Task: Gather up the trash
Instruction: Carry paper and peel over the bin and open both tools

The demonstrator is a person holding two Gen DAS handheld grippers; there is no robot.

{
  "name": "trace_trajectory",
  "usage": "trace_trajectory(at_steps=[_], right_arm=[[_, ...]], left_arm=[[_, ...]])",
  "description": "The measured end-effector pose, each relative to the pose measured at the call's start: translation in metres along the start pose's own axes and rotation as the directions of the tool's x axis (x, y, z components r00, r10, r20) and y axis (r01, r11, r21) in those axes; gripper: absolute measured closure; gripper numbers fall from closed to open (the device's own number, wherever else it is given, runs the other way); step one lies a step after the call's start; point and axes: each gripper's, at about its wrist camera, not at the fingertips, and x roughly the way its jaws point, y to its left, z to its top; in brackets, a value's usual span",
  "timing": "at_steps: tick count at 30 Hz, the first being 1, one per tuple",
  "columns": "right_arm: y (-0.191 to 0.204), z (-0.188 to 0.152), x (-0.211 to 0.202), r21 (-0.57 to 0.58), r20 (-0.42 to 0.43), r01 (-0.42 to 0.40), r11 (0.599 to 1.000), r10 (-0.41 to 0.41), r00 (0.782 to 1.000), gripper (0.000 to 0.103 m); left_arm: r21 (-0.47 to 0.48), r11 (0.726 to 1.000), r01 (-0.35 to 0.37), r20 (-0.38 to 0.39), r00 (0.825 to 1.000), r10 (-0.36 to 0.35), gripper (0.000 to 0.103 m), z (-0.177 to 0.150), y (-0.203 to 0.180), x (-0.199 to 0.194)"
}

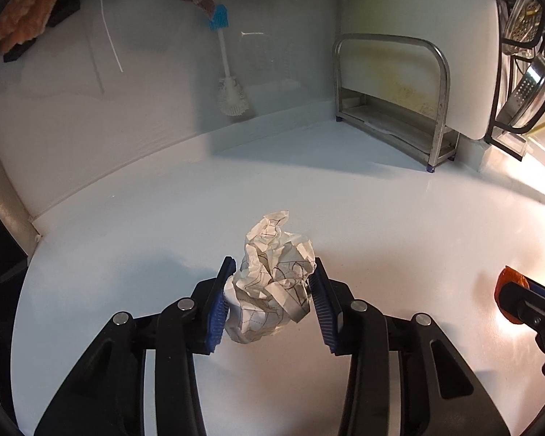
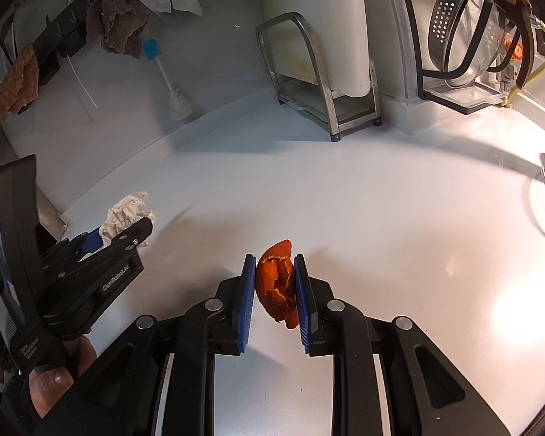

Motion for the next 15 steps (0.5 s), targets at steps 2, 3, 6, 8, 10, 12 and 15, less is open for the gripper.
trace_trajectory(at_steps=[2,3,6,8,10,12,15], right_arm=[[0.003,-0.006,-0.01,-0.007,0.013,0.003,1.0,-0.002,1.0,0.082],[0.004,-0.011,-0.016,-0.007,0.023,0.0,1.0,0.0,1.0,0.082],[0.002,-0.034,-0.042,0.008,0.039,-0.013,1.0,0.012,0.999,0.082],[0.001,-0.053,-0.06,0.013,0.032,0.009,1.0,-0.01,0.999,0.082],[0.0,-0.073,-0.081,0.017,0.03,0.032,0.999,-0.033,0.999,0.082],[0.001,-0.093,-0.107,0.039,0.039,0.039,0.998,-0.04,0.998,0.082],[0.008,-0.124,-0.145,0.047,0.061,0.064,0.997,-0.067,0.996,0.082]], left_arm=[[-0.011,1.0,0.001,0.017,1.0,-0.001,0.062,-0.007,0.005,-0.018],[-0.011,1.0,-0.002,0.027,1.0,0.003,0.062,-0.012,0.007,-0.029],[0.016,1.0,0.014,0.045,0.999,-0.014,0.062,-0.031,0.01,-0.061],[0.055,0.998,0.028,0.047,0.998,-0.031,0.062,-0.045,0.01,-0.082],[0.088,0.995,0.041,0.046,0.998,-0.045,0.062,-0.061,0.009,-0.105],[0.096,0.993,0.066,0.045,0.997,-0.07,0.062,-0.076,0.011,-0.129],[0.095,0.989,0.111,0.042,0.992,-0.115,0.062,-0.102,0.013,-0.168]])
